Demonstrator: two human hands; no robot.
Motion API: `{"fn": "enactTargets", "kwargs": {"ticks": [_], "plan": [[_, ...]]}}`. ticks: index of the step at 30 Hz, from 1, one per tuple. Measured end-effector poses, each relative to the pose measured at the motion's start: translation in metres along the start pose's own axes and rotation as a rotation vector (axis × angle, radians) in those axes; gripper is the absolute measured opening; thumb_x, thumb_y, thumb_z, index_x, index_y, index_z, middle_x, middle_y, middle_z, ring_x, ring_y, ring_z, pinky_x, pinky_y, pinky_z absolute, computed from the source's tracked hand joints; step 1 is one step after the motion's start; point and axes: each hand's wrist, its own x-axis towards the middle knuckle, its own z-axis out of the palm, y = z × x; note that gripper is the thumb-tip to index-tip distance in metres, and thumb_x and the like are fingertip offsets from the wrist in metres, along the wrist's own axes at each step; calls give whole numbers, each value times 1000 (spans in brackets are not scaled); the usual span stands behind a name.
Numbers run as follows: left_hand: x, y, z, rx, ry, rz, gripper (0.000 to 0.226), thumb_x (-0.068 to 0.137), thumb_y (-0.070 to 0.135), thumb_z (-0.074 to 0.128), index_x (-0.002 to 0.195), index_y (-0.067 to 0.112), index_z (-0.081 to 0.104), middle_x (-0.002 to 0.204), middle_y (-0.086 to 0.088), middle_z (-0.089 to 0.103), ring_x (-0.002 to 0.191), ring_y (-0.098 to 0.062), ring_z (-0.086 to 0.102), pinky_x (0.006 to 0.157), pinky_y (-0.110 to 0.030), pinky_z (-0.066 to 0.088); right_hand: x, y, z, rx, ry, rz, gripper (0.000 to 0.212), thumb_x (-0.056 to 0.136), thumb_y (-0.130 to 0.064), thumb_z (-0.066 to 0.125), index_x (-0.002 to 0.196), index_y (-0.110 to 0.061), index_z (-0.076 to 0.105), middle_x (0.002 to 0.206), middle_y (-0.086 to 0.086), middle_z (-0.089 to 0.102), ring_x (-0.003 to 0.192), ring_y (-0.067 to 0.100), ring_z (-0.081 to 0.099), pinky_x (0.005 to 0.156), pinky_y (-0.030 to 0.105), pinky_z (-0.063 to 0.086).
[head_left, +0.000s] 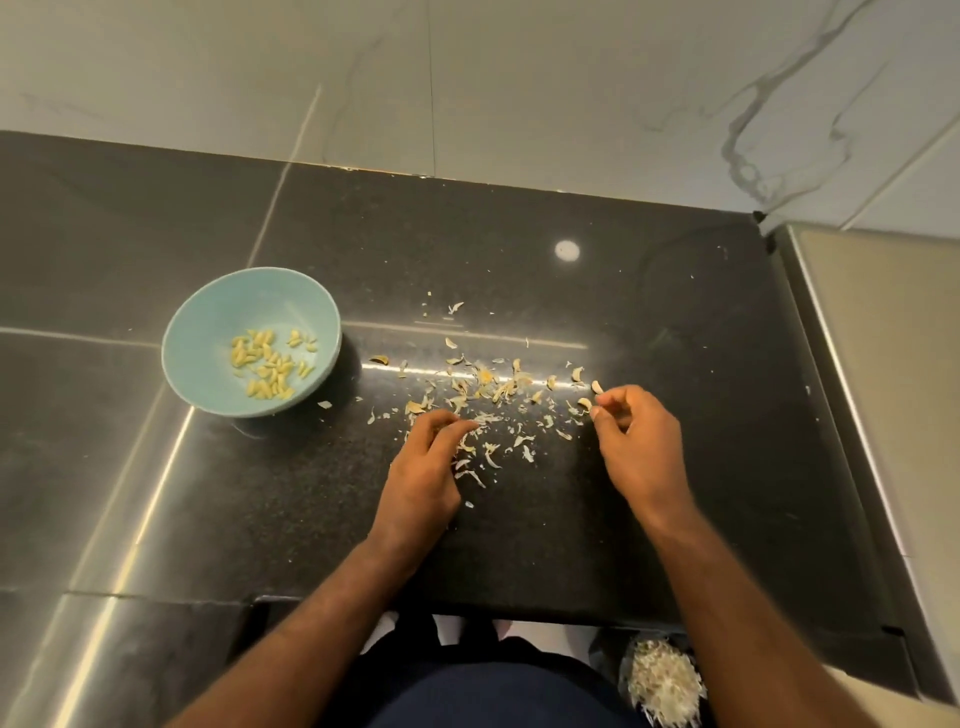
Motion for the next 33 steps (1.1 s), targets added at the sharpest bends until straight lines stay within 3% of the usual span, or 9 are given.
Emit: {"fn": "enactTargets", "kwargs": {"ticks": [4,8,10,12,15,18,23,27,33], "plan": [[1,0,2,30,35,10,24,91,2,64,115,0,67,107,-11,64,92,-22,64,80,-37,59,15,5,1,-76,-13,-56,11,97,-21,64,100,-16,73,97,0,64,83,12,61,81,31,52],[0,1,2,57,5,45,33,97,29,51,106,4,70,93,-6,68,77,-17,65,66,-35,58,20,7,8,-226,-102,-143,14,96,-17,64,102,-10,75,93,5,61,82,22,60,78,36,51],[0,1,2,78,9,50,30,97,25,53,106,4,70,92,-6,68,76,-18,65,65,-36,59,19,4,8,-229,-108,-143,9,95,-15,64,96,-12,72,92,3,59,81,22,60,75,36,50],[-1,-1,4,102,24,42,23,91,5,62,112,1,68,101,-10,67,85,-23,66,71,-39,60,15,1,4,-162,-88,-131,4,95,-16,65,91,-15,67,89,-2,59,77,16,58,72,33,49],[-3,0,5,84,62,20,43,82,-14,64,122,1,64,117,-13,62,102,-26,64,85,-34,58,4,-6,-4,17,-99,-106,3,93,-15,68,92,-17,67,84,-9,64,77,5,60,68,20,46],[-3,1,3,25,110,34,34,89,-6,63,122,2,64,117,-10,62,101,-21,63,87,-30,57,-8,-14,-4,127,-191,-74,6,91,-17,72,94,-22,69,86,-10,67,81,3,63,70,20,47],[-2,-1,-1,-65,51,34,27,94,10,60,120,7,64,108,-3,65,86,-11,63,72,-33,58,-32,-31,10,145,-376,-61,16,91,-17,72,93,-32,68,91,-10,67,85,3,62,76,21,50],[-2,1,-5,-171,10,-45,36,98,34,50,121,12,66,107,4,63,78,-8,60,67,-27,54,-41,-46,22,247,-470,-45,13,89,-13,73,90,-26,73,91,-4,72,88,7,67,84,27,55],[9,16,-28,-626,-190,-360,25,100,30,56,87,15,71,72,10,65,67,-4,59,62,-21,47,-48,-64,31,472,-521,-9,14,85,-11,75,98,-15,75,89,3,76,87,20,72,83,37,60]]}}
